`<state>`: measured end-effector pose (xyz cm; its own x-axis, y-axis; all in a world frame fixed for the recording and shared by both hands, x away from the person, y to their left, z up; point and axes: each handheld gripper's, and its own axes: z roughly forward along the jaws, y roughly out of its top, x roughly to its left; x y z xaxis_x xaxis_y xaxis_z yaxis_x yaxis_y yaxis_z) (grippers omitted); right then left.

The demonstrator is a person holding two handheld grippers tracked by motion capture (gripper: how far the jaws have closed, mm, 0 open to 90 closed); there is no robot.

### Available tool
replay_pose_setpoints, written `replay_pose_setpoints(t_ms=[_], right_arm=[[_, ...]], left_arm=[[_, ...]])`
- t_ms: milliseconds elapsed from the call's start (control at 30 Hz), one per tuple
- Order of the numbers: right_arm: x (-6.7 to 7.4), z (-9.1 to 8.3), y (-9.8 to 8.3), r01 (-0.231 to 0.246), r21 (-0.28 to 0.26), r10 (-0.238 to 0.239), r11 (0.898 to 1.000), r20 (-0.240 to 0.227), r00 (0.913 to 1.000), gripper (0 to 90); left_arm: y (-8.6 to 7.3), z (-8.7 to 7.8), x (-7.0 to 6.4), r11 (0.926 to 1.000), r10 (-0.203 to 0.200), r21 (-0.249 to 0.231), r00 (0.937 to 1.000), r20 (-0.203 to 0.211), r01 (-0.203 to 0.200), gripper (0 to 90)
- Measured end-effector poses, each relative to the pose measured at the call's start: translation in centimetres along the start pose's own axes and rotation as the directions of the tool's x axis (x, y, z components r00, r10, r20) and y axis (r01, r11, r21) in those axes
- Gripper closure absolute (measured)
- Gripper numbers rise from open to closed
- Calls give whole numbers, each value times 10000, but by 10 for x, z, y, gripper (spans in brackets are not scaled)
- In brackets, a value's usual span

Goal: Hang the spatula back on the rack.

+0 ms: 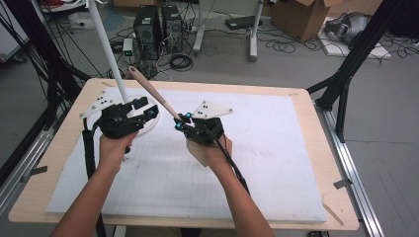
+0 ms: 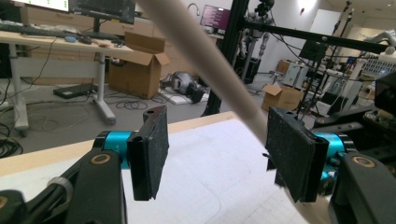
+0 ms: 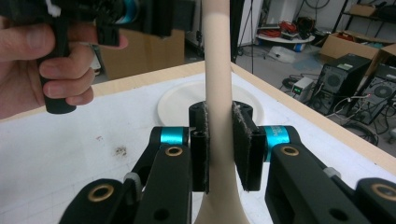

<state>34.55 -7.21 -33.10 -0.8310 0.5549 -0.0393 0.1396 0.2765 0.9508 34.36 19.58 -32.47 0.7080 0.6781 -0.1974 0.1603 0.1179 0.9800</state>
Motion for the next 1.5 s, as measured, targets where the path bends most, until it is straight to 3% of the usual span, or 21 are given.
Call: replay_pose_setpoints(t_ms=[267, 733, 1100, 1267, 1433, 1500], right_arm=[[9, -1, -5, 73, -76, -73, 9999, 90, 9999, 784], [21, 2, -6, 562, 157, -570, 9983, 585, 9967, 783], [27, 8, -5, 616, 290, -641, 9977, 943, 9935, 783], [31, 9, -4, 655, 329, -698, 9973, 1538, 9856, 787], [37, 11, -3, 830, 236, -862, 9963, 2449, 9657, 787], [39, 11, -3, 439, 300, -498, 9986, 2396, 9696, 787]], left_arm=[[-1, 10, -11, 9995, 178, 261, 9990, 413, -189, 531], [3, 16, -21, 9997, -19, 239, 9993, 360, 10, 635], [6, 18, -31, 9996, 258, 127, 9974, 674, -267, 722], [8, 21, -35, 9998, 204, 38, 9983, 544, -206, 734], [10, 23, -38, 9994, 337, -38, 9990, 305, -336, 735], [10, 24, -38, 9997, 260, 17, 9990, 377, -261, 740]])
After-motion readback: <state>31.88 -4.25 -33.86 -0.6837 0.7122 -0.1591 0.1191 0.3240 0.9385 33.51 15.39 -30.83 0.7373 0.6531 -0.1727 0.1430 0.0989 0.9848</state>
